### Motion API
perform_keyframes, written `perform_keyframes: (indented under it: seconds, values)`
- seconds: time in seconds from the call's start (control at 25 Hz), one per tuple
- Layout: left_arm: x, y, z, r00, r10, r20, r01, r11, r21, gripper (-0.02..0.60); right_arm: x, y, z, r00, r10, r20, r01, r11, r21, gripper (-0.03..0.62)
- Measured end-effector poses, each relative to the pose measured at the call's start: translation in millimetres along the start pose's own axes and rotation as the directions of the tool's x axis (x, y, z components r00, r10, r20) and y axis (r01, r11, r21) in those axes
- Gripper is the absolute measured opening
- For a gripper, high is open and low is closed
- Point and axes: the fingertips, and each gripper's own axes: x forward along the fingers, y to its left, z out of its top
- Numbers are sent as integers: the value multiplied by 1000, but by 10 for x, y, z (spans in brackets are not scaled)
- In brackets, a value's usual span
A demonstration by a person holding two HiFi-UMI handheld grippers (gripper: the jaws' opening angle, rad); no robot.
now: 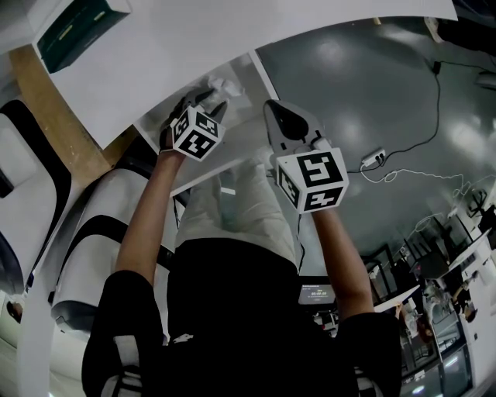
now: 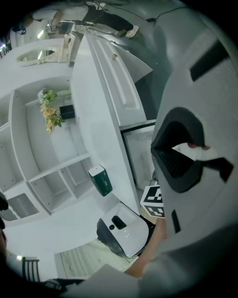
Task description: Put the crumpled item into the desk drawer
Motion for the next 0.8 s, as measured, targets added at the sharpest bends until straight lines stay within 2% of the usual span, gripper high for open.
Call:
perform_keyframes:
  seconds: [0.32, 0.6, 0.8]
  values:
    - [-139, 6, 59, 1000, 3, -2, -3, 1000, 0, 147, -93, 42, 75, 1000, -7, 14, 7, 1000, -10, -4]
    - [-343, -6, 146, 998, 50, 26, -50, 999, 9, 60, -198, 109, 169, 999, -12, 32, 13, 1000, -23, -5]
    - [-526, -12, 232, 996, 68, 66, -68, 998, 0, 24, -305, 99, 242, 998, -34, 49, 35, 999, -27, -5]
